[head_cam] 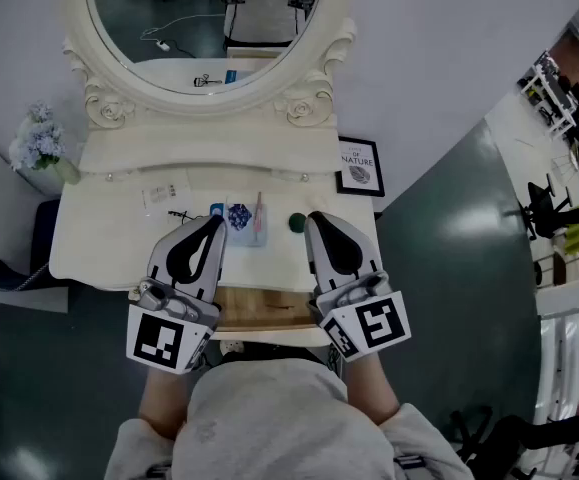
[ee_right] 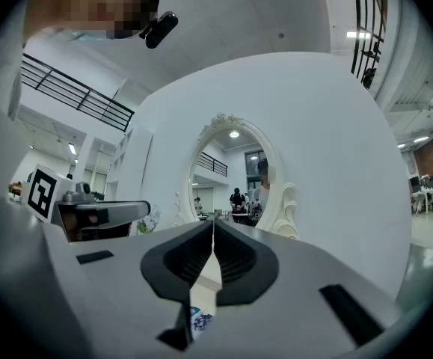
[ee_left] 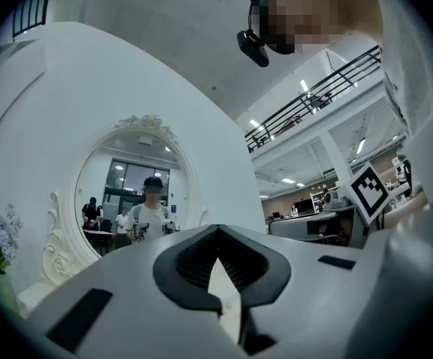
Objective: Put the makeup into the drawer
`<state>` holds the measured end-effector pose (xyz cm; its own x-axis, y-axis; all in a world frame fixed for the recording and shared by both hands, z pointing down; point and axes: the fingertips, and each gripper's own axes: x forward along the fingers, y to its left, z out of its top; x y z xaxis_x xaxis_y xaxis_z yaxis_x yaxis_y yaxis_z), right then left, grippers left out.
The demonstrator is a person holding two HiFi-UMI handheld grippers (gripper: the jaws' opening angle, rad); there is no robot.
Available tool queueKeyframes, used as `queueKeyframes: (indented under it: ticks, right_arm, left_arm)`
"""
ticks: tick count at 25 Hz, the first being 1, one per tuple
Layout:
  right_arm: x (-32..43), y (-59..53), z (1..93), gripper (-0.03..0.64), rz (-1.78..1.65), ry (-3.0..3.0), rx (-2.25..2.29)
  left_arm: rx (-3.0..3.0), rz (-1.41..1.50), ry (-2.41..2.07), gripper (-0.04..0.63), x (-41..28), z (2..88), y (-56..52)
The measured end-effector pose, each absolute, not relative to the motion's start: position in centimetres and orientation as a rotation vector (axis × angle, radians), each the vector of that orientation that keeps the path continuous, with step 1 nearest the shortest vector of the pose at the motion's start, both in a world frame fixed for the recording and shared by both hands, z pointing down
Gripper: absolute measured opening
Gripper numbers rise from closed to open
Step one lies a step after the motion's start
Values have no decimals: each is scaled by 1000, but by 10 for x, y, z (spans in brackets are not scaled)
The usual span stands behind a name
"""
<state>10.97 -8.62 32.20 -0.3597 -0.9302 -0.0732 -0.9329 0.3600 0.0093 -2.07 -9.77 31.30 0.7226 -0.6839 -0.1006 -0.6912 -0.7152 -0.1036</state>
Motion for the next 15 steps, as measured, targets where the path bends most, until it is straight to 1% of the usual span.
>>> queueKeyframes:
  ticks: [9,15]
  right_arm:
    - [104,-100,332,23,50,2594,-1741]
    - [103,-126,366,23,-126,2638,-1825]
  left_arm:
    - [-2770,126,1139,12,-24,306,-106]
    - [-2787,63,1138,12,-28,315,-110]
